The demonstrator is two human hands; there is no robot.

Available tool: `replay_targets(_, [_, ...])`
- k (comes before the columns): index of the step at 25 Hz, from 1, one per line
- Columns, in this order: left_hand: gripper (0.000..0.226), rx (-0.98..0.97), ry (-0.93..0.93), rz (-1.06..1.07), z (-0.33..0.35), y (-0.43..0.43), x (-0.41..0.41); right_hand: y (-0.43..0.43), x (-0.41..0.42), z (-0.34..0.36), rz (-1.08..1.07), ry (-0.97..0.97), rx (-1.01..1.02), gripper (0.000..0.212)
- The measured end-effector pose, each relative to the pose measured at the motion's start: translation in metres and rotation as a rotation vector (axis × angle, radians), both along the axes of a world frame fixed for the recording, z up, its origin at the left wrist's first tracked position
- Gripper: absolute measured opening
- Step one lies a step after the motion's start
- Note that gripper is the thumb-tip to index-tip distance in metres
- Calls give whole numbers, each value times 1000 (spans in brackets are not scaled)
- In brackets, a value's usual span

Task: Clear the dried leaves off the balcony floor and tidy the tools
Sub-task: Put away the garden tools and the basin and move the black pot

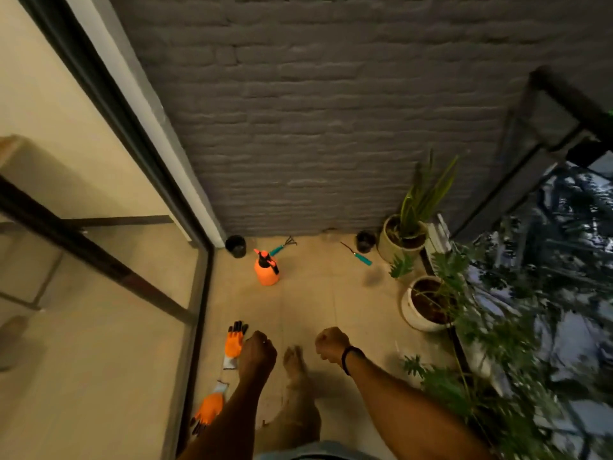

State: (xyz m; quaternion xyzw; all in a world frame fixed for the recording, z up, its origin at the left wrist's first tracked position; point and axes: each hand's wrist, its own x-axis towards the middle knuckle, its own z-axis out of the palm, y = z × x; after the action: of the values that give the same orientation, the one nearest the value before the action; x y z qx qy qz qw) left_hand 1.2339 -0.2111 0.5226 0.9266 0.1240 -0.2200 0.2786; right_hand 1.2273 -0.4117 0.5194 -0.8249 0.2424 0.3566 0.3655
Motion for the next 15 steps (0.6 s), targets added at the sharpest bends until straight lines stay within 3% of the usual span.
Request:
replay_targets(8, [25, 3, 96, 136, -10, 10, 182, 10, 184, -6, 74, 66, -10, 24])
replay_targets(11, [29, 14, 96, 110, -12, 17, 241, 7, 250, -32, 204, 86, -47, 25])
replay_targets(13, [35, 76, 106, 110, -22, 21, 285, 1, 292, -99, 294, 33, -101, 63])
replay_targets(15, [43, 115, 130, 95, -44, 27, 325, -1, 331, -155, 340, 83, -152, 77])
